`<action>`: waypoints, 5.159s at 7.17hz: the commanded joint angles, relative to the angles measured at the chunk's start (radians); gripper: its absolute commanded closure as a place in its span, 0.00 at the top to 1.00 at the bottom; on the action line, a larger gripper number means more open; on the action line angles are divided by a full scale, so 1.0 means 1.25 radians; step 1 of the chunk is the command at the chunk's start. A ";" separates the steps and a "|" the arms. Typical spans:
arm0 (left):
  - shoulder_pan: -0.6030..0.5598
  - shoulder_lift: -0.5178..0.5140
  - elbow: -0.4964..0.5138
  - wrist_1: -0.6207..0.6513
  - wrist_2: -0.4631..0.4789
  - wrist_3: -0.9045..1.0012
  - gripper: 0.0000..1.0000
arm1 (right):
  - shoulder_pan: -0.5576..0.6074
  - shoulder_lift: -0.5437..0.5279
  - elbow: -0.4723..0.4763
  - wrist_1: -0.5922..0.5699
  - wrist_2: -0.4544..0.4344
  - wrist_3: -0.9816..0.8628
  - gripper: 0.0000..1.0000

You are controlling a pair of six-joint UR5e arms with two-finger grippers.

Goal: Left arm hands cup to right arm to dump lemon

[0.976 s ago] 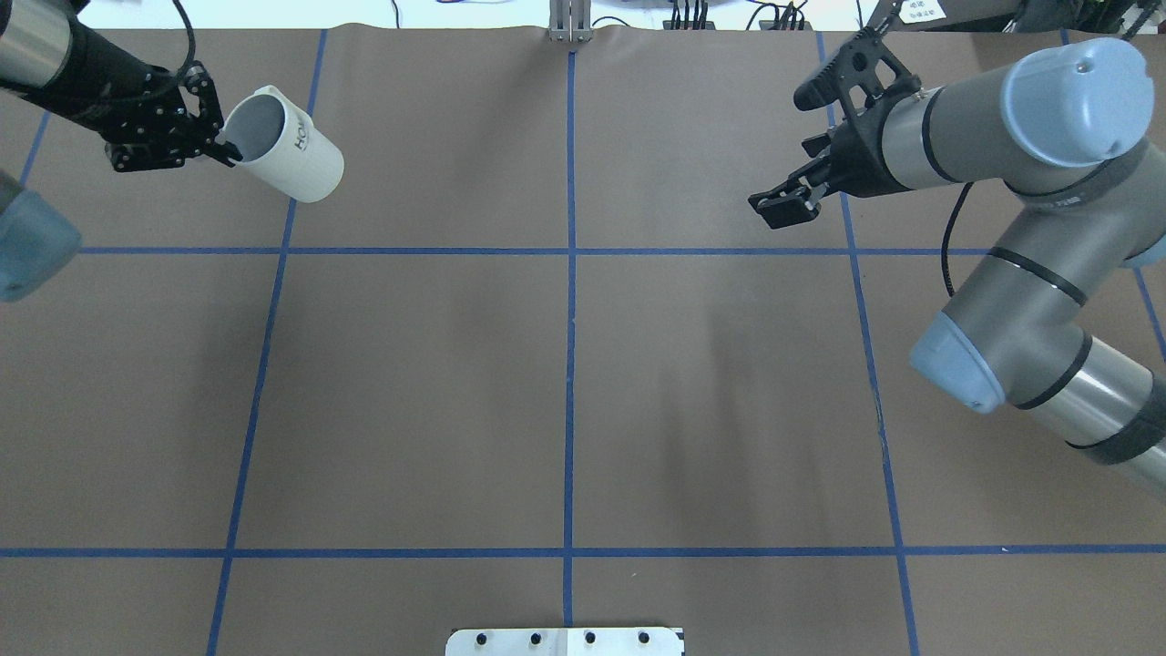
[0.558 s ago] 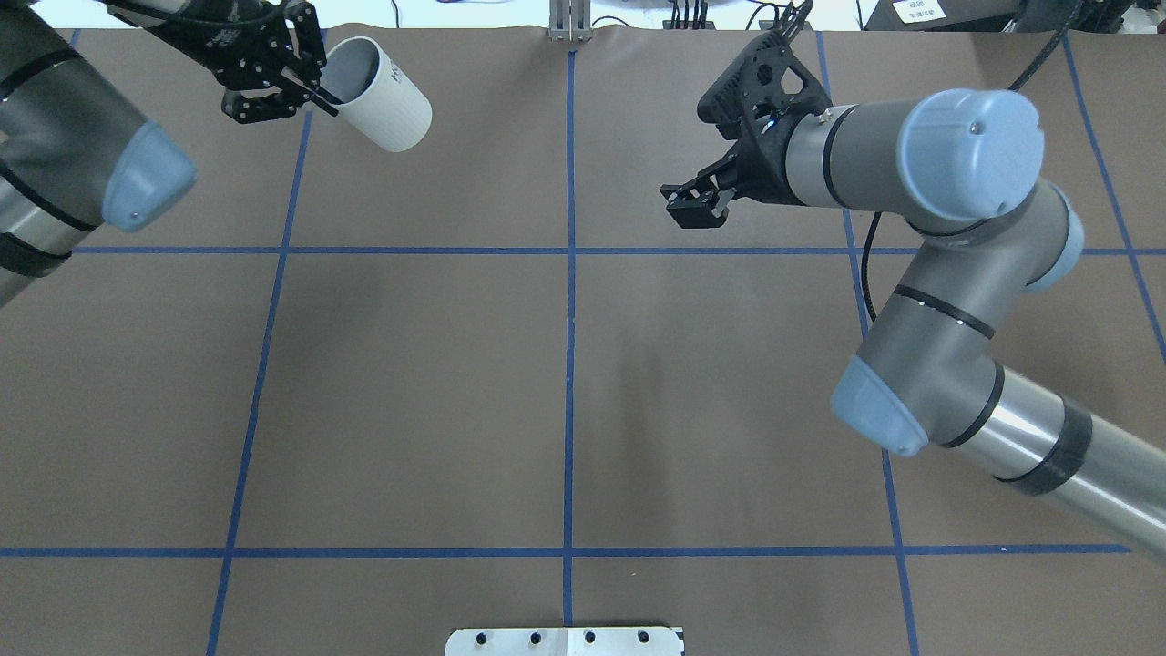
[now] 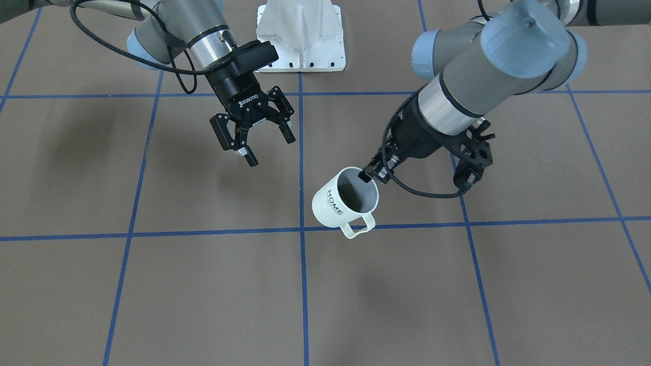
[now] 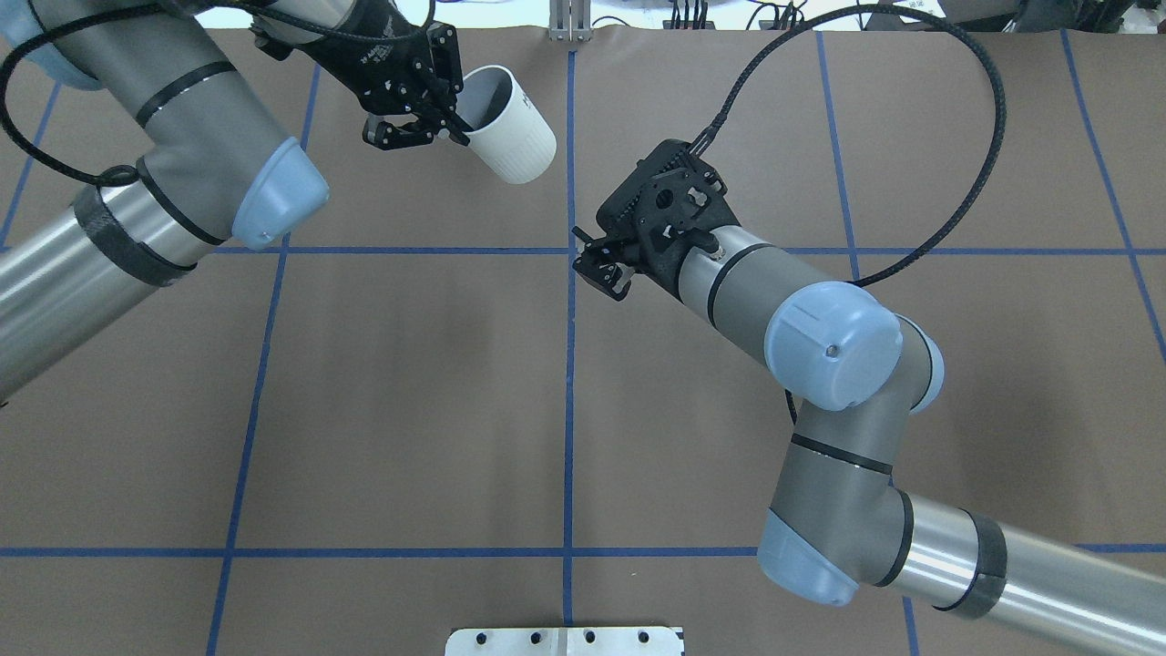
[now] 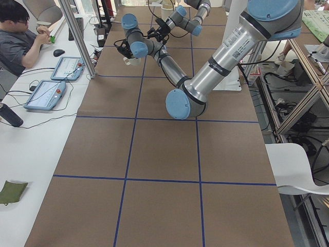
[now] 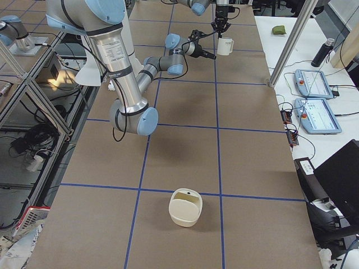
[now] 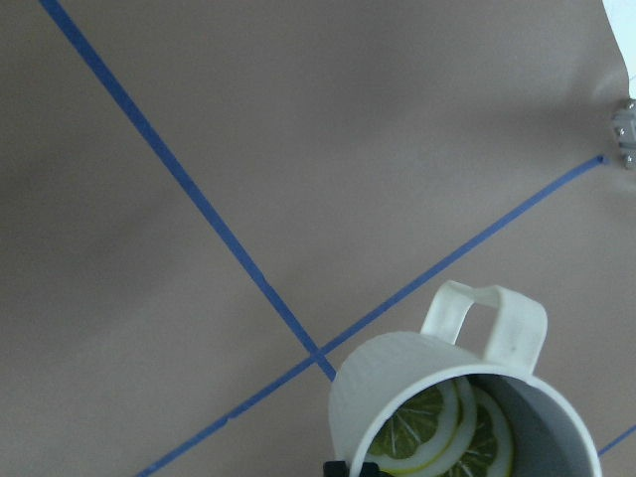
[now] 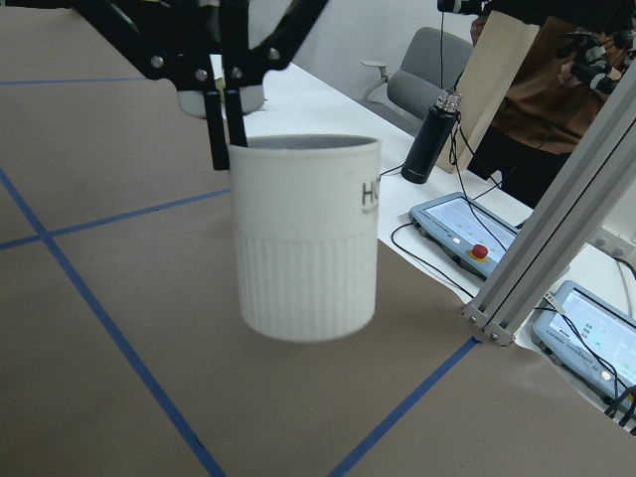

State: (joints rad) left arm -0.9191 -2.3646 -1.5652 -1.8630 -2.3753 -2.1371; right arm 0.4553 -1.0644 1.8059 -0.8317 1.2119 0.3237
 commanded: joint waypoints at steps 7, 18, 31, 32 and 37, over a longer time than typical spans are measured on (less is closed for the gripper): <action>0.072 -0.030 -0.051 -0.007 -0.050 -0.034 0.00 | -0.032 0.001 0.000 0.010 -0.068 0.001 0.99; -0.065 0.008 -0.073 0.001 -0.149 0.186 1.00 | -0.027 -0.014 0.001 0.001 -0.064 0.002 0.09; -0.298 0.446 -0.095 0.199 0.061 1.689 1.00 | 0.410 -0.451 0.091 0.185 0.351 0.274 0.09; -0.298 0.449 -0.095 0.198 0.061 1.689 1.00 | 0.417 -0.520 0.089 0.256 0.350 0.279 0.09; -0.298 0.451 -0.108 0.199 0.059 1.686 1.00 | 0.460 -0.781 -0.056 0.750 0.348 0.526 0.09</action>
State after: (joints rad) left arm -1.2916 -1.8014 -1.6974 -1.6149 -2.3009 -0.0274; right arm 1.0067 -1.9969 1.8083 -0.0363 1.6463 0.8781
